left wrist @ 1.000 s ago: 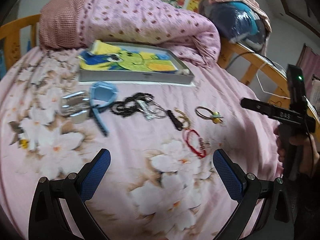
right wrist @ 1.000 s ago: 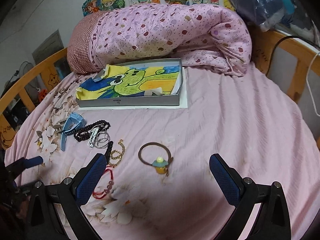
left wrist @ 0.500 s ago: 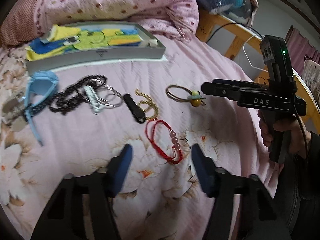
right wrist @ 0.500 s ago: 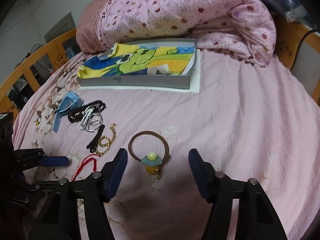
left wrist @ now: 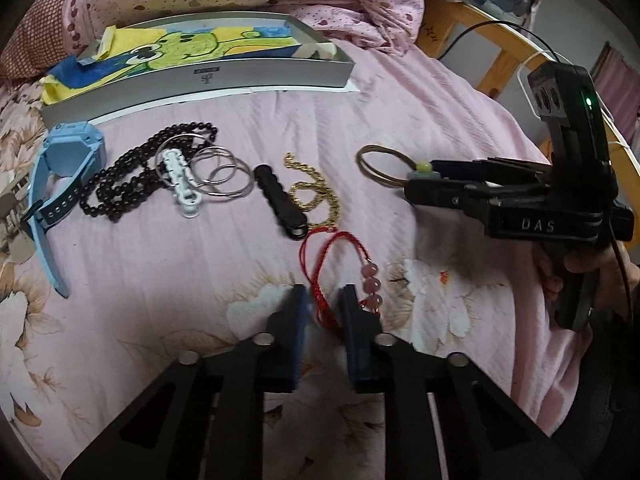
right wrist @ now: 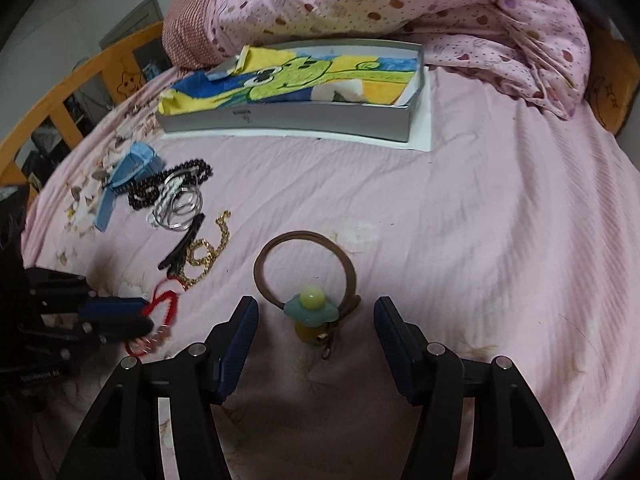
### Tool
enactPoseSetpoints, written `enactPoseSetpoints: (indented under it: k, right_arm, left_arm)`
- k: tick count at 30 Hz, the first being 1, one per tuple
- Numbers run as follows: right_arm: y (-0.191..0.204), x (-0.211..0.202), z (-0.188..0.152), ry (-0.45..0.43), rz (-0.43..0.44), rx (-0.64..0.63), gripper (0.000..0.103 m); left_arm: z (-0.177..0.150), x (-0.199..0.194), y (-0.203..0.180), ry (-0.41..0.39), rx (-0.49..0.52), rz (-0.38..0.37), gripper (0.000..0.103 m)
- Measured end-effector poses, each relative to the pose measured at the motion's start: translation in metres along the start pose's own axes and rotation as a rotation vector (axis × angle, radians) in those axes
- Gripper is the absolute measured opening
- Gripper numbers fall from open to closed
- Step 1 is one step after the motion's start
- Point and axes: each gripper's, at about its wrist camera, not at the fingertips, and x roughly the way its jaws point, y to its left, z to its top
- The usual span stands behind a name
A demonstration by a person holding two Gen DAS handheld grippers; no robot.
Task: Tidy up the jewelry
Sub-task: 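Grasp the brown beaded hair tie with the right tool while the left tool grasps the red beaded bracelet, then carry both items into the grey tray and open both tools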
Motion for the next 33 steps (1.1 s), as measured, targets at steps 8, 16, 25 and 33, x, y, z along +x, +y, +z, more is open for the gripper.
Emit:
enactPoseSetpoints:
  k: [8,16,25,33]
  right_arm:
    - [0.009,0.006,0.003,-0.014,-0.047,-0.024,0.034]
    - [0.017,-0.012,0.010,-0.078,-0.040,0.003,0.024]
    - [0.032,-0.037,0.027,-0.178,-0.012,0.027,0.024]
    - [0.040,-0.023,0.076,-0.243,0.011,0.046,0.024]
  left_arm:
    - [0.001,-0.006,0.005,0.008,-0.030,-0.002,0.003]
    - [0.008,-0.027,0.007,-0.038,-0.047,0.000,0.002]
    - [0.037,-0.066,0.009,-0.126,-0.037,-0.022,0.002]
    - [0.085,-0.082,0.033,-0.202,-0.029,0.037,0.002]
